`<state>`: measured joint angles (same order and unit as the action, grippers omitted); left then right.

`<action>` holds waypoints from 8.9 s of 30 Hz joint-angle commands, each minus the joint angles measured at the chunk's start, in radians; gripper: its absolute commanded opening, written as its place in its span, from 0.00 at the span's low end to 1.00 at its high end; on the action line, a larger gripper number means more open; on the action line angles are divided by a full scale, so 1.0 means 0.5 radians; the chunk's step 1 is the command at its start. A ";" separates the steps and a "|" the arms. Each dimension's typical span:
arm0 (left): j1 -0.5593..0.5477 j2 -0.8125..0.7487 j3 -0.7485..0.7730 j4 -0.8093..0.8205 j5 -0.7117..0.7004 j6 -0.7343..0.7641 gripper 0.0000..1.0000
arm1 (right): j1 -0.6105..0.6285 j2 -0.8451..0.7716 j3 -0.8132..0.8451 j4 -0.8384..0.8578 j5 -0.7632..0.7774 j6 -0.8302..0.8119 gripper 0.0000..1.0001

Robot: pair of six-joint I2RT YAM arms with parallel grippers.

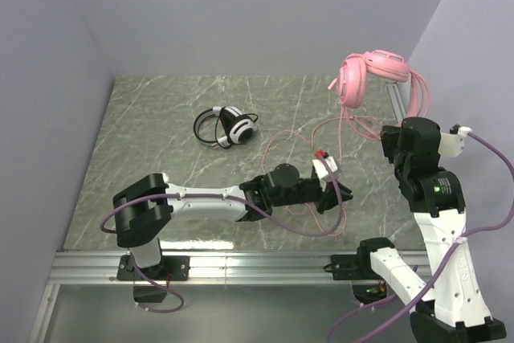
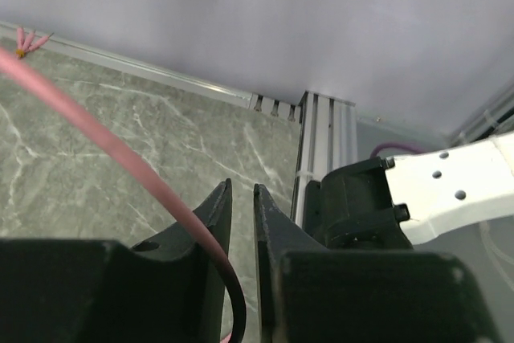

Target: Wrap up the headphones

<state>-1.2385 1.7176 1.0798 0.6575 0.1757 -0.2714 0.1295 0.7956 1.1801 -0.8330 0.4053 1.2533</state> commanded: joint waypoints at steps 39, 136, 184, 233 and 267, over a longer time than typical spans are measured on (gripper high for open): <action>-0.281 -0.343 1.524 -2.528 -0.873 1.074 0.10 | 0.597 0.106 -0.519 0.804 0.540 -1.530 0.00; 1.152 -0.499 1.191 -1.581 0.768 0.933 0.19 | 0.683 -0.297 -0.516 0.933 -1.449 -1.844 0.00; 1.047 -0.248 0.635 -0.103 1.296 -0.068 0.51 | 0.680 0.053 0.241 0.540 -1.498 -1.645 0.00; 0.808 0.247 0.862 0.143 1.017 -0.124 0.19 | 0.680 0.103 0.371 0.279 -1.437 -1.507 0.00; 1.271 -0.309 0.434 0.277 1.069 -0.303 0.00 | 0.680 -0.122 0.082 0.203 -1.108 -1.451 0.00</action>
<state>-0.6220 1.6131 1.3479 0.6426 0.6998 -0.3588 0.4667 0.7555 1.1591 -0.7937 -0.1707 0.4702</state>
